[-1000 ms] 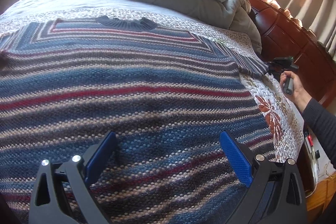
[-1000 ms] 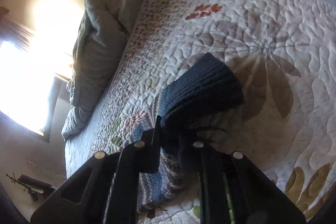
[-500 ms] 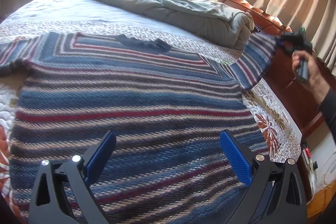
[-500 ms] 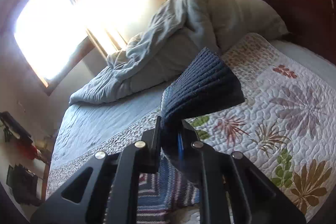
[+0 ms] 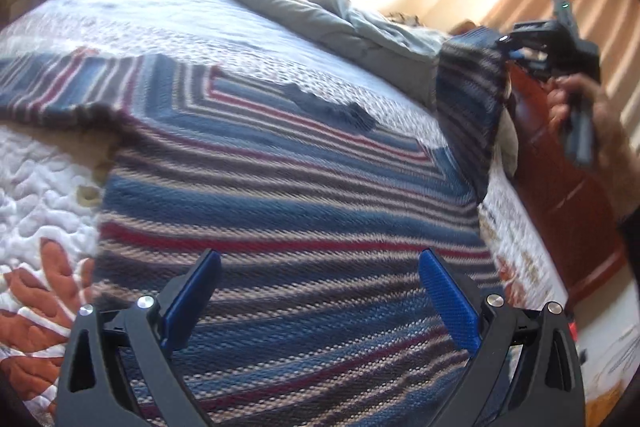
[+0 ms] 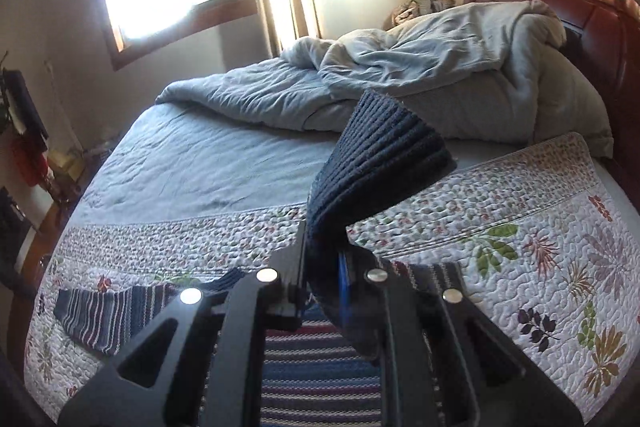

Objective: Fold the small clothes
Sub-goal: 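Lift the cuff and fold the sleeve across the body, open right tool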

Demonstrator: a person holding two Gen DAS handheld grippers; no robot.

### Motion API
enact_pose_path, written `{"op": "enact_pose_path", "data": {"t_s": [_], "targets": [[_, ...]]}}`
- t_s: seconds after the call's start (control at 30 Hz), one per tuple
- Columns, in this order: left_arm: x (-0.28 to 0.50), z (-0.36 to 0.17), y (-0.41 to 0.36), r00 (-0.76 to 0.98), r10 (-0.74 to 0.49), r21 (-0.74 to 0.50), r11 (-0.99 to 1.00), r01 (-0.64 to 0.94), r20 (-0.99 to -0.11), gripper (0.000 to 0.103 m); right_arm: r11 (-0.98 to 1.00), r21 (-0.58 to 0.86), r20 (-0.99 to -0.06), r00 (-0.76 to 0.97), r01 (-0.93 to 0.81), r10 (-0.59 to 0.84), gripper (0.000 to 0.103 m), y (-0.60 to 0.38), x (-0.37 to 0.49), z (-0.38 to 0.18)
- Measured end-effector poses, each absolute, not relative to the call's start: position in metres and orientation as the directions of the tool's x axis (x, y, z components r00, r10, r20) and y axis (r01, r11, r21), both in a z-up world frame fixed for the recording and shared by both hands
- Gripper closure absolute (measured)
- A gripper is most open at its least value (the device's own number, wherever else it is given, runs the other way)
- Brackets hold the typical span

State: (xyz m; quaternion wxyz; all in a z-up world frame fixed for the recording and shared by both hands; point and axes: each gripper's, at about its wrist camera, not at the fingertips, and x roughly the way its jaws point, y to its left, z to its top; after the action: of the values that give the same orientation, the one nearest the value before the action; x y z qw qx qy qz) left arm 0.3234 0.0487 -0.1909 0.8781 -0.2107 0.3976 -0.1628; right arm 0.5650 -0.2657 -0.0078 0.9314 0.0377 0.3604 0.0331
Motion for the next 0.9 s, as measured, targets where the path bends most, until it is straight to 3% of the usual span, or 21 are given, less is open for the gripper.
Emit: {"op": "enact_pose_path", "data": {"t_s": [0.23,0.5,0.9], "targets": [[0.33,-0.197,0.09,0.639,-0.434,-0.55,0.835,0.02,-0.635,0.004,0.99,-0.04,-0.74,0.67,-0.135,0.061,0.092,-0.135,0.568,-0.084],[0.335,-0.203,0.115,0.637,-0.414,-0.561,0.827,-0.034,-0.65,0.004,0.95,-0.186,-0.81,0.587,-0.251,-0.004,0.092,-0.049,0.553,-0.182],[0.338,-0.212,0.112,0.625,-0.407,-0.552,0.833,-0.046,-0.666,0.004,0.932,-0.204,-0.826,0.563,-0.3,0.001,0.092,-0.045,0.548,-0.207]]}}
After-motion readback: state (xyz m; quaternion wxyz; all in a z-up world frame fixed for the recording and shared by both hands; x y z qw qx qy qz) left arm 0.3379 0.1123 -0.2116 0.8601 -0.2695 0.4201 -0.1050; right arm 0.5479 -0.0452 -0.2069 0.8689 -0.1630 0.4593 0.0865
